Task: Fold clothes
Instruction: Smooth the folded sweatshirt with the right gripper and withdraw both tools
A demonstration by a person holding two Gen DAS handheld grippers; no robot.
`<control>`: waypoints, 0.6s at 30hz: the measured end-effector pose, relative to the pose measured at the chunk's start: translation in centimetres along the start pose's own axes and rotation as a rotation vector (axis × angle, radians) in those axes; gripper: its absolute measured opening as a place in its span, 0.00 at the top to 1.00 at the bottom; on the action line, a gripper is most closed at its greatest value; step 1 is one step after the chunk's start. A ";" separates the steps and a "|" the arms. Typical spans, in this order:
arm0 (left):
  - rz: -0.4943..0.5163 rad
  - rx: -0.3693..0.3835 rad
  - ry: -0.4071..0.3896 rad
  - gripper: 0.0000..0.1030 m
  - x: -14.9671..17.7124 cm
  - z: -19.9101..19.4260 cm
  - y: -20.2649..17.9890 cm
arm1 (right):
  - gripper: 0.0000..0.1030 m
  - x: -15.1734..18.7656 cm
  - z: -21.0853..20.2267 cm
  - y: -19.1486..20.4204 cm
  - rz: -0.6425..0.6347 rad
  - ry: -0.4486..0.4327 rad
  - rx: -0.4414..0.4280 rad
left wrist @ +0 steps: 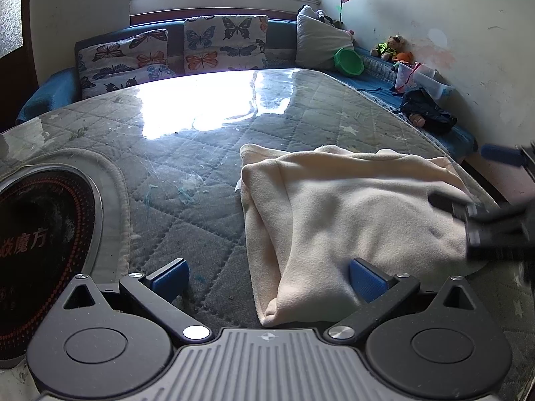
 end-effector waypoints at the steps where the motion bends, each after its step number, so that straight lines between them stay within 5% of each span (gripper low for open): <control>1: 0.000 0.000 0.000 0.00 0.0 0.0 0.0 | 0.00 -0.3 0.5 -0.4 0.009 0.007 0.008; 12: 0.005 0.005 0.002 0.00 0.0 -0.1 0.2 | 0.00 -0.4 7.1 -3.2 0.062 0.185 0.093; 18: 0.008 0.004 0.000 0.00 0.1 0.0 0.1 | 0.00 -1.1 7.5 -2.9 0.065 0.207 0.097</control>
Point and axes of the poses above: each gripper's, at about its wrist camera, not at the fingertips, and z roughly the way its jaws point, y to its left, x to its underside, the point moved 1 cm from there along z, roughly the way its jaws point, and after that the axes turned 1 degree about z, right-handed, at the moved point
